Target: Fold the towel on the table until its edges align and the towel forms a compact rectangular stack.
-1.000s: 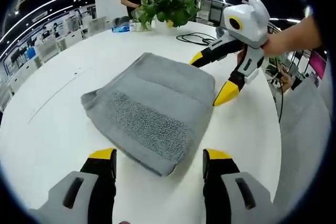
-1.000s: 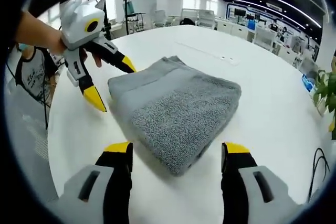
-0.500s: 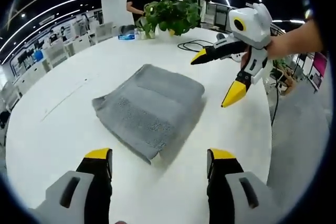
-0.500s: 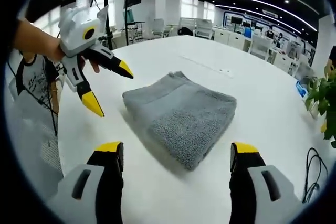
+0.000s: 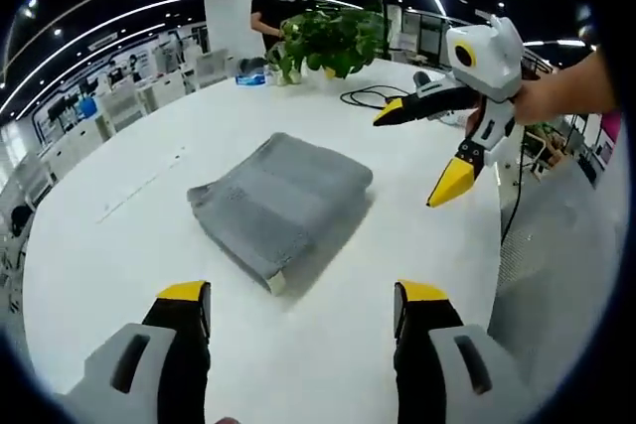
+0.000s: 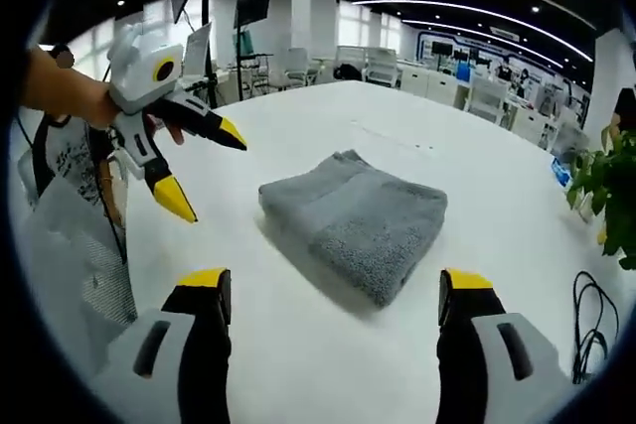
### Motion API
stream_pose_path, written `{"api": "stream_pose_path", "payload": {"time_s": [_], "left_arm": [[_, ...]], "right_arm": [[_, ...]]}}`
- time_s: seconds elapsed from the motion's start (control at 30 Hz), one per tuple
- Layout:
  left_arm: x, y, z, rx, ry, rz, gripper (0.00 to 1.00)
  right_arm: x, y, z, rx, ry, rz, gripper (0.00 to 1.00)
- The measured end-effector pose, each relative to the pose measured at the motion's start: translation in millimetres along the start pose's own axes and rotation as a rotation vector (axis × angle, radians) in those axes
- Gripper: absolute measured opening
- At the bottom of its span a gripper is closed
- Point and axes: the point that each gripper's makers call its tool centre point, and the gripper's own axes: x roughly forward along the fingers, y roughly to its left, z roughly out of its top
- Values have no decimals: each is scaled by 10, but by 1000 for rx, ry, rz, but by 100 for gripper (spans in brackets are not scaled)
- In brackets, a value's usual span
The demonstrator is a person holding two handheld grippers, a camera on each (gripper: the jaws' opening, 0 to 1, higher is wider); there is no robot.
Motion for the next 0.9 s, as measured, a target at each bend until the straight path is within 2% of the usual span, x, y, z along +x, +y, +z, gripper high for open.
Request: {"api": "stream_pose_path", "payload": {"time_s": [0.1, 0.2, 0.43, 0.57, 0.7, 0.8, 0.9], "left_arm": [[-70, -43, -3, -19, -16, 15, 78], [-134, -79, -36, -73, -27, 30, 80], [-298, -205, -144, -109, -45, 59, 86], [-395, -216, -174, -223, -100, 110, 92], [-452, -263, -238, -213, -97, 137, 95], [-498, -285, -244, -236, -114, 159, 99], [-557, -288, -252, -241, -130, 182, 99]], "right_arm": [[-75, 73, 5, 2, -17, 0, 87], [-156, 137, 0, 3, -33, -8, 87], [-280, 229, -65, 36, -48, -20, 94], [-362, 310, -67, 75, -75, -31, 99], [-406, 374, -117, 77, -79, -39, 99], [-436, 401, -147, 91, -76, -40, 99], [-480, 401, -175, 90, -79, -52, 99]]}}
